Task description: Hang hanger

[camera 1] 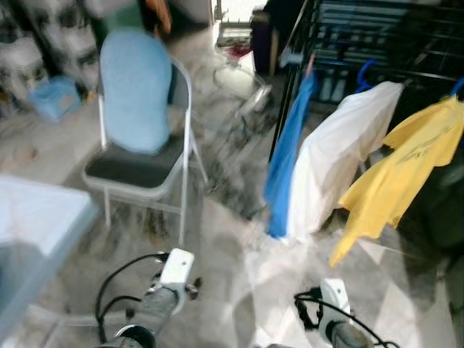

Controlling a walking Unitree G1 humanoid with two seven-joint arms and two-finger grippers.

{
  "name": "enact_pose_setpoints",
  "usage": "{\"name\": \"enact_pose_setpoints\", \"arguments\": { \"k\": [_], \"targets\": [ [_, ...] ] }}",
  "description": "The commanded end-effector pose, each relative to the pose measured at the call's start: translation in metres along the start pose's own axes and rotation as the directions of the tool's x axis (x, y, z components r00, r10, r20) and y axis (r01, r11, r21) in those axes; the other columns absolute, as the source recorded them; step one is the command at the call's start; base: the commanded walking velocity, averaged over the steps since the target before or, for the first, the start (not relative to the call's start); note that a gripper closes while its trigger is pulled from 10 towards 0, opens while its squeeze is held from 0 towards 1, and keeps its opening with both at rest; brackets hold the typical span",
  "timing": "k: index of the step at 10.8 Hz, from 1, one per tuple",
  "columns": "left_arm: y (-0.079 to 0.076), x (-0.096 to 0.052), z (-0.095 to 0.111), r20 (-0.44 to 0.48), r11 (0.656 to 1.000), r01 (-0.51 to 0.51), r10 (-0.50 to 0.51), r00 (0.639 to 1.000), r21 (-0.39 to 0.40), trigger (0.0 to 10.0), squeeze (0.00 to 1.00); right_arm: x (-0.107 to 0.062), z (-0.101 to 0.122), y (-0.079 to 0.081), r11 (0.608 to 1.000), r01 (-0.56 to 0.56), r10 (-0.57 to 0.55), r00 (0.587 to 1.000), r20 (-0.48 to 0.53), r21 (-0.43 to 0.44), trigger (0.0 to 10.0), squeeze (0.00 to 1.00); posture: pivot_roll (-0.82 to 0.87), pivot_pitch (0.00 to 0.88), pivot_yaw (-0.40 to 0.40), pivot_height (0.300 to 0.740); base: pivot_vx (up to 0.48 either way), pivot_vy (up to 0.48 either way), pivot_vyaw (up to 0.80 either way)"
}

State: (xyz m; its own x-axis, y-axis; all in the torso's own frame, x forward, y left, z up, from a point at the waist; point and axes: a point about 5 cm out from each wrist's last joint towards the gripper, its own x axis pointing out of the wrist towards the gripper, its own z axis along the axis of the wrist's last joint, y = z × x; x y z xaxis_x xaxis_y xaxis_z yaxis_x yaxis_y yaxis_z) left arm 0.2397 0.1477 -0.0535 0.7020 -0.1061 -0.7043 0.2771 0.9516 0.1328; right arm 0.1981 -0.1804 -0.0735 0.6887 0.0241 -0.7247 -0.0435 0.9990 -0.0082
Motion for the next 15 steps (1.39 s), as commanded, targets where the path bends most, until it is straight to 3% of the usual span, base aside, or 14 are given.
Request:
{"name": "enact_pose_setpoints", "arguments": {
  "k": [1, 4, 5, 8, 11, 13, 15],
  "targets": [
    [-0.001, 0.0, -0.002, -0.019, 1.0, 0.001, -0.001, 1.0, 0.005, 10.0, 0.0, -0.002, -0.006, -0.001, 1.0, 0.003, -0.003, 1.0, -0.022, 0.008, 10.0, 0.0, -0.22, 0.066, 0.057, 0.74, 0.0, 0.0, 0.0],
    [0.019, -0.006, -0.025, -0.137, 0.993, -0.115, 0.108, 0.985, -0.04, 10.0, 0.0, -0.001, -0.009, 0.008, 0.997, -0.04, 0.043, 0.998, -0.044, 0.07, 10.0, 0.0, -0.15, 0.025, 0.038, 0.74, 0.0, 0.0, 0.0],
    [0.023, -0.007, -0.028, -0.148, 0.983, -0.147, 0.13, 0.98, -0.112, 10.0, 0.0, 0.0, -0.008, 0.009, 0.994, -0.049, 0.054, 0.997, -0.055, 0.096, 10.0, 0.0, -0.11, 0.021, 0.028, 0.74, 0.0, 0.0, 0.0],
    [0.043, -0.017, -0.047, -0.186, 0.964, -0.219, 0.189, 0.964, -0.153, 10.0, 0.0, 0.009, 0.02, 0.02, 0.992, -0.095, 0.096, 0.995, -0.012, 0.077, 10.0, 0.0, -0.05, 0.022, 0.007, 0.74, 0.0, 0.0, 0.0],
    [0.045, -0.019, -0.053, -0.197, 0.977, -0.183, 0.158, 0.968, -0.113, 10.0, 0.0, 0.009, 0.016, 0.015, 0.991, -0.03, 0.034, 0.999, -0.032, 0.128, 10.0, 0.0, -0.06, 0.035, 0.029, 0.74, 0.0, 0.0, 0.0],
    [0.036, -0.014, -0.042, -0.167, 0.985, -0.132, 0.113, 0.979, -0.11, 10.0, 0.0, 0.002, -0.003, -0.001, 0.967, 0.068, -0.051, 0.996, -0.077, 0.247, 10.0, 0.0, -0.09, 0.049, 0.056, 0.74, 0.0, 0.0, 0.0],
    [0.029, -0.009, -0.031, -0.141, 0.991, -0.104, 0.091, 0.986, -0.087, 10.0, 0.0, 0.001, -0.007, -0.003, 0.958, 0.087, -0.065, 0.994, -0.087, 0.272, 10.0, 0.0, -0.11, 0.054, 0.068, 0.74, 0.0, 0.0, 0.0]
  ]
}}
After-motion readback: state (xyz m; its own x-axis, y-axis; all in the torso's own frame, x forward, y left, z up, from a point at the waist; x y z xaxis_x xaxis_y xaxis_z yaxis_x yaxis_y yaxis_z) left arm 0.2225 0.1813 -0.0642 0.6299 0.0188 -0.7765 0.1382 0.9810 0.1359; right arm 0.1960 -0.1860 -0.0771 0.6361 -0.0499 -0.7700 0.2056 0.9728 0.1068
